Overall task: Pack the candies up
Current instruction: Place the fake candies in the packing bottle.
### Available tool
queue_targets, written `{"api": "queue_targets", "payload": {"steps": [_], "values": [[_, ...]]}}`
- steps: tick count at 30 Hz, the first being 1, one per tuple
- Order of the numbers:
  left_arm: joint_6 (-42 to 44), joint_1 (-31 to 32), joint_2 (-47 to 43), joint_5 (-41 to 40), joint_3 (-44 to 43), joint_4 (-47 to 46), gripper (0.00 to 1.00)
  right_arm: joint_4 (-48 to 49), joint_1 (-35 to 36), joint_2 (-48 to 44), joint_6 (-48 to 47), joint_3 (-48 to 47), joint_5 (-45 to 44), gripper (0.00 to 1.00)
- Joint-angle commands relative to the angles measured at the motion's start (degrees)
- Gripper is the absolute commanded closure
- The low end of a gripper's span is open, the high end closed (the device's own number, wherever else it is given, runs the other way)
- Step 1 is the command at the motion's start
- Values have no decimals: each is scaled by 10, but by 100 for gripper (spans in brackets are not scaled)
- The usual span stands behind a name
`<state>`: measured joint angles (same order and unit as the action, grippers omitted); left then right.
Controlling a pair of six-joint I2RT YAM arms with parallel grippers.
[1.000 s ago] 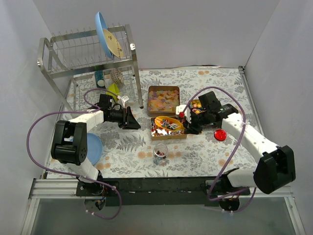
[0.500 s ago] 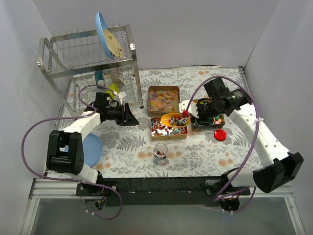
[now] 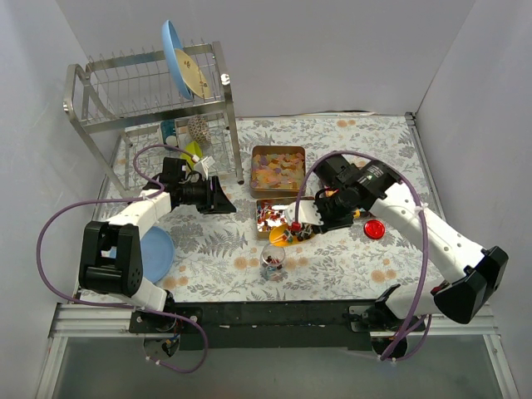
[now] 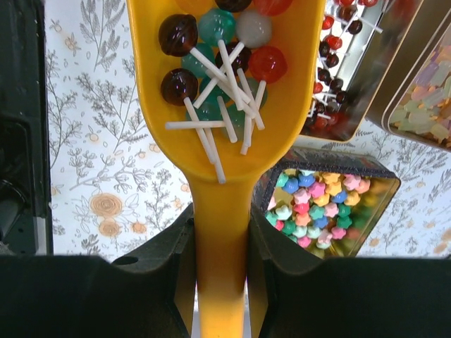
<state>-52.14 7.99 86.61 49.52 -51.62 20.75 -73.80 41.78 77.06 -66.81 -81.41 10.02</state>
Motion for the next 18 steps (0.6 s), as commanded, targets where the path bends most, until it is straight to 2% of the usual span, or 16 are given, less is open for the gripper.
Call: {"api": "queue_targets", "payload": {"steps": [1,18], "values": [[5,-3,-19,-6,6,-17,64,-10,33,9,35,0,-81,99],[-2,-3,-32,-13,4,-25,62,-10,143,36,63,-14,-261,99]]}}
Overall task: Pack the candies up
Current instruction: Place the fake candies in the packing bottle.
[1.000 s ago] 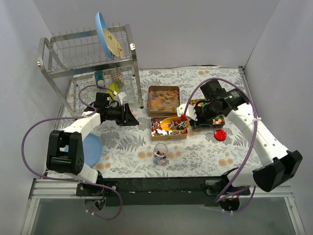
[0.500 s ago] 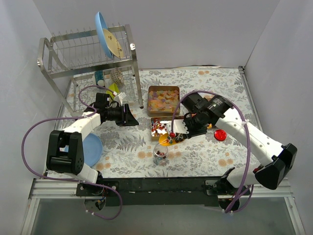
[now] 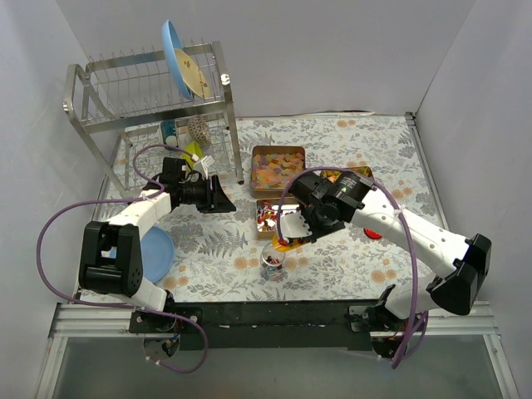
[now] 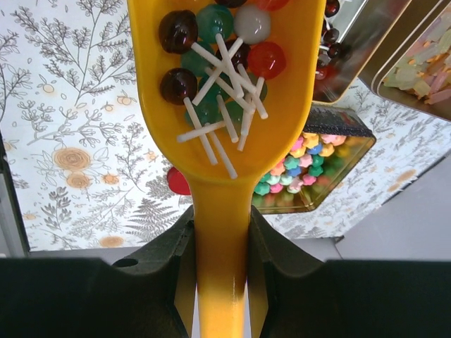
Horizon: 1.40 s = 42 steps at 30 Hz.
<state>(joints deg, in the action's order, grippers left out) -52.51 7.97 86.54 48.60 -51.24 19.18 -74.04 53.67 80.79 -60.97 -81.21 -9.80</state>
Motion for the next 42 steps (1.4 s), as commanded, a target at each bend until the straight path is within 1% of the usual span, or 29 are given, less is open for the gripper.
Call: {"api": "queue_targets", "payload": {"steps": [1,8,14,23,32,35,39,40,42], "values": [[0,-3,-31,-4,-1,-9,62,-8,28,-1,8,-15,-69,99],[-4,-3,-33,-12,-3,-11,62,-7,67,2,15,-14,-137,99],[-7,-3,-26,-12,-18,-10,61,-8,90,2,-6,-18,-186,99],[-28,-1,-13,-23,-27,-12,61,-8,111,-10,-32,-11,-232,99],[-37,56,9,-30,-54,4,61,-8,127,-32,-24,7,-261,99],[-49,71,16,-45,-53,9,60,-7,128,-43,-13,11,-268,99],[-76,87,35,-53,-59,7,60,-7,128,-65,23,17,-266,99],[-80,90,49,-53,-62,6,60,-5,124,-70,44,25,-258,99],[-86,99,61,-53,-73,1,60,-4,108,-87,59,33,-244,99]]}}
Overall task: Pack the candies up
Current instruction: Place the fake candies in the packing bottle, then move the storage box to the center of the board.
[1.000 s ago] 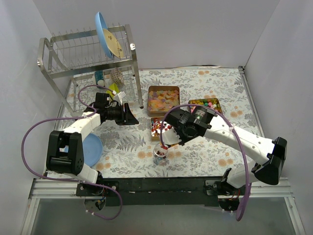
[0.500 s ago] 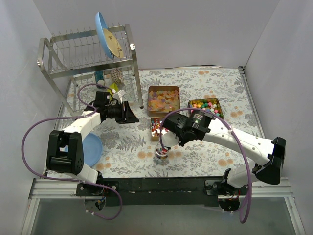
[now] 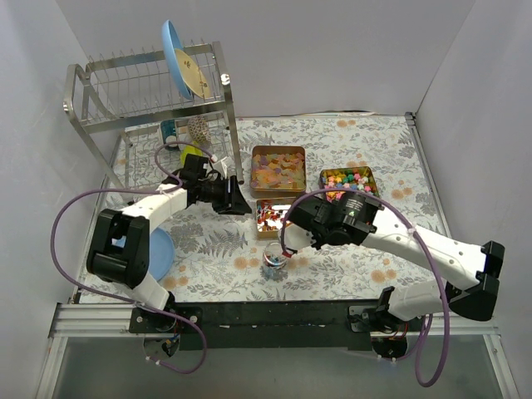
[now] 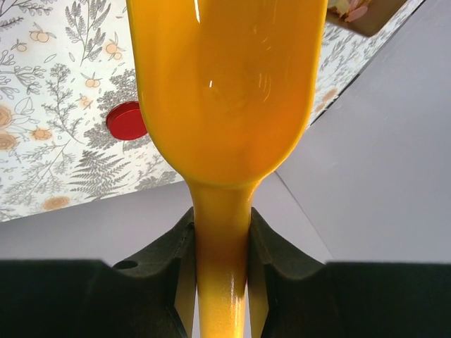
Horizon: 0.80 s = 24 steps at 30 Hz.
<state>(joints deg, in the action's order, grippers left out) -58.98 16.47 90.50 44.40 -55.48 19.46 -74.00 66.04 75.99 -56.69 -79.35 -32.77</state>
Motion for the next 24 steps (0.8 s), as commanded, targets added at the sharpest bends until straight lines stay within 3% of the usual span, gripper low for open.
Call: {"api": "queue_targets", "payload": {"steps": [1,4,9,17,24], "values": [[-26,15,28,-12,-34,-3,60,-4,-50,-45,19,19,-7,99],[-33,22,53,-10,-50,-14,60,10,-130,-73,11,39,32,99],[-36,45,86,-19,-70,-22,60,30,-174,-122,20,114,48,99],[-28,69,127,-200,-87,45,60,47,-215,-141,14,140,52,99],[-7,52,103,-255,-72,91,61,55,-224,-140,14,147,58,99]]}}
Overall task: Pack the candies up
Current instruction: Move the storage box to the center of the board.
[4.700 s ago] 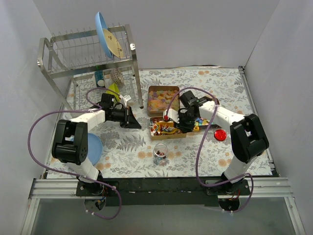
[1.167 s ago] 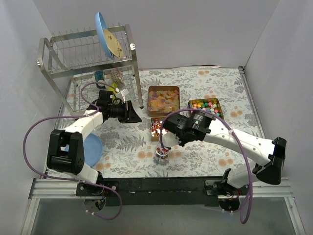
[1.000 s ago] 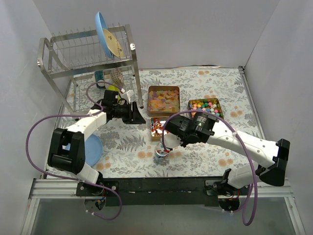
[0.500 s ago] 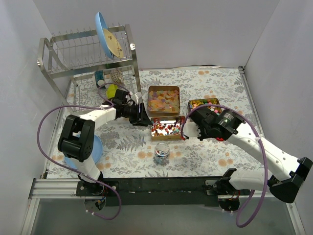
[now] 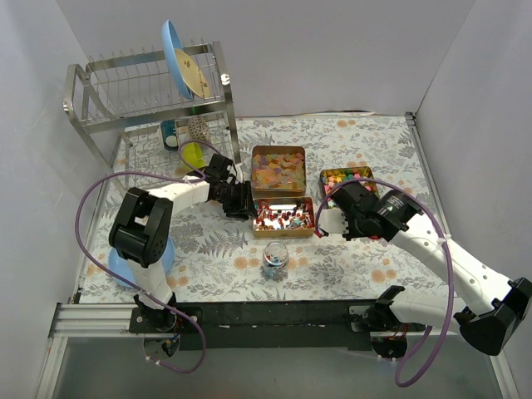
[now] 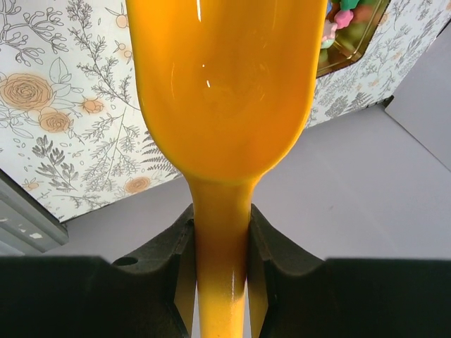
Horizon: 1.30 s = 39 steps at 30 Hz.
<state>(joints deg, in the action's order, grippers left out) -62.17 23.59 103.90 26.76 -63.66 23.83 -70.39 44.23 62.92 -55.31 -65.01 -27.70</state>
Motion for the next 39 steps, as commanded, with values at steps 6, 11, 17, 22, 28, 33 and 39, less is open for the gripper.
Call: {"api": "queue_targets", "payload": {"steps": [6,11,17,22,28,33,39], "values": [[67,-110,-97,-74,71,74,60,18,-11,-11,-2,16,6,99],[115,-195,-114,-109,85,115,59,18,-22,-12,1,20,14,99],[130,-253,-192,-14,107,49,59,20,-34,-11,1,9,14,99],[153,-206,-300,25,92,10,57,38,-56,-14,11,2,5,99],[182,-78,-317,88,57,-32,55,94,-122,-46,57,32,4,99],[170,24,-242,85,1,-61,55,111,-239,-40,150,-3,62,99],[145,106,-115,61,-85,-103,55,119,-385,-9,231,-56,144,99]]}}
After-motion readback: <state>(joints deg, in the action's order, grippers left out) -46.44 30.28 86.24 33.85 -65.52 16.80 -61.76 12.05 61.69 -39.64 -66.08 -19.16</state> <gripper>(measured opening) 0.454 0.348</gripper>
